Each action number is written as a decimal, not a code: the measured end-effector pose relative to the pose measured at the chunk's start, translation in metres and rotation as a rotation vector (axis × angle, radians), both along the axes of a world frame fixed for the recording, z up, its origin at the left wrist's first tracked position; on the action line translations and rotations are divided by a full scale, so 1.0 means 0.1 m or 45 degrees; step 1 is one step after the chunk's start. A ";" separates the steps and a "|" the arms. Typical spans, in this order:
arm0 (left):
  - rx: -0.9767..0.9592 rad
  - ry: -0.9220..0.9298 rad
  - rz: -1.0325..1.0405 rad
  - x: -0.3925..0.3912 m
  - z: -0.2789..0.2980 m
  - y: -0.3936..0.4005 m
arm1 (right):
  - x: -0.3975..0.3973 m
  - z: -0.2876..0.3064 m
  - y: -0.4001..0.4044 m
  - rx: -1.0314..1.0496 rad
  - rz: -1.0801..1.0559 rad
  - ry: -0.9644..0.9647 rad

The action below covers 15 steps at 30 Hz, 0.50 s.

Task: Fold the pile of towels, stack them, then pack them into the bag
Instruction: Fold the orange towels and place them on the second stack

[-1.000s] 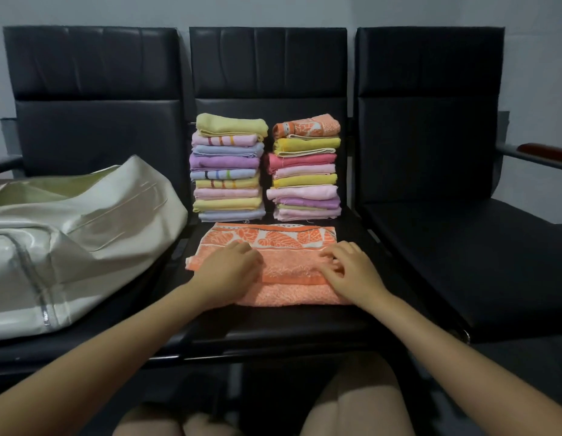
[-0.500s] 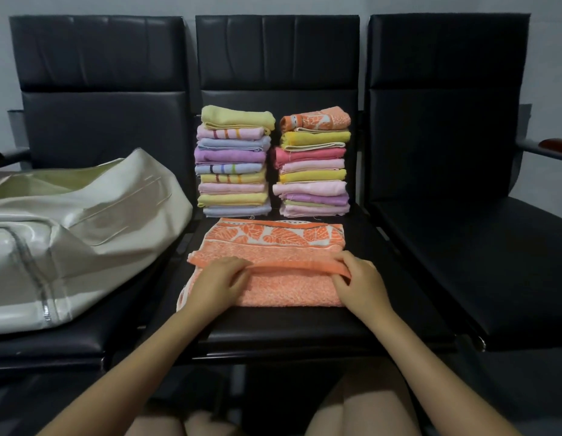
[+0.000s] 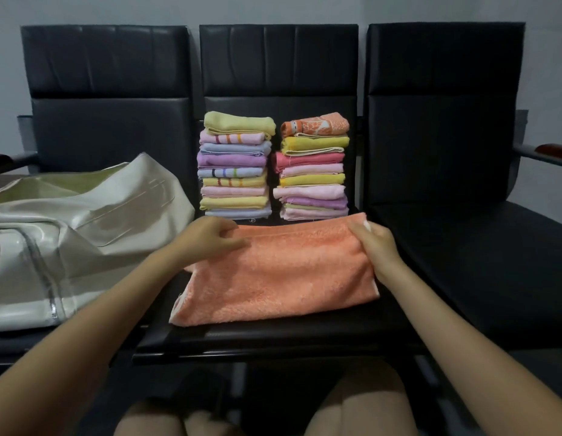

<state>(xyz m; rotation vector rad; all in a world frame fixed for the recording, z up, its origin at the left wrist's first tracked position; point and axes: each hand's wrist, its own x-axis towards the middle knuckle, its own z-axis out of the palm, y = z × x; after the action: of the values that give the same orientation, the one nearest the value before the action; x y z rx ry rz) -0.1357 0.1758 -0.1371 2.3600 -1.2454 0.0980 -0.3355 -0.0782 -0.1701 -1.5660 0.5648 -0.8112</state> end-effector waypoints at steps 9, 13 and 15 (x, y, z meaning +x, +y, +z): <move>-0.443 0.590 0.245 0.24 -0.30 -0.17 | 0.53 -0.25 -0.08 -0.250 -0.232 0.323; -0.215 0.484 0.258 0.16 -0.64 -0.24 | 0.54 -0.55 0.00 -0.682 -0.048 0.593; -0.088 0.330 0.294 0.11 -0.72 -0.23 | 0.50 -0.55 -0.02 -0.786 -0.034 0.639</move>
<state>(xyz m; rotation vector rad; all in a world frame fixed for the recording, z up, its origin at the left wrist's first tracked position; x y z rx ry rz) -0.1247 0.1527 -0.2096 2.3584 -0.8343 -0.0872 -0.2853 -0.0801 -0.2252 -2.3673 0.7354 -0.6380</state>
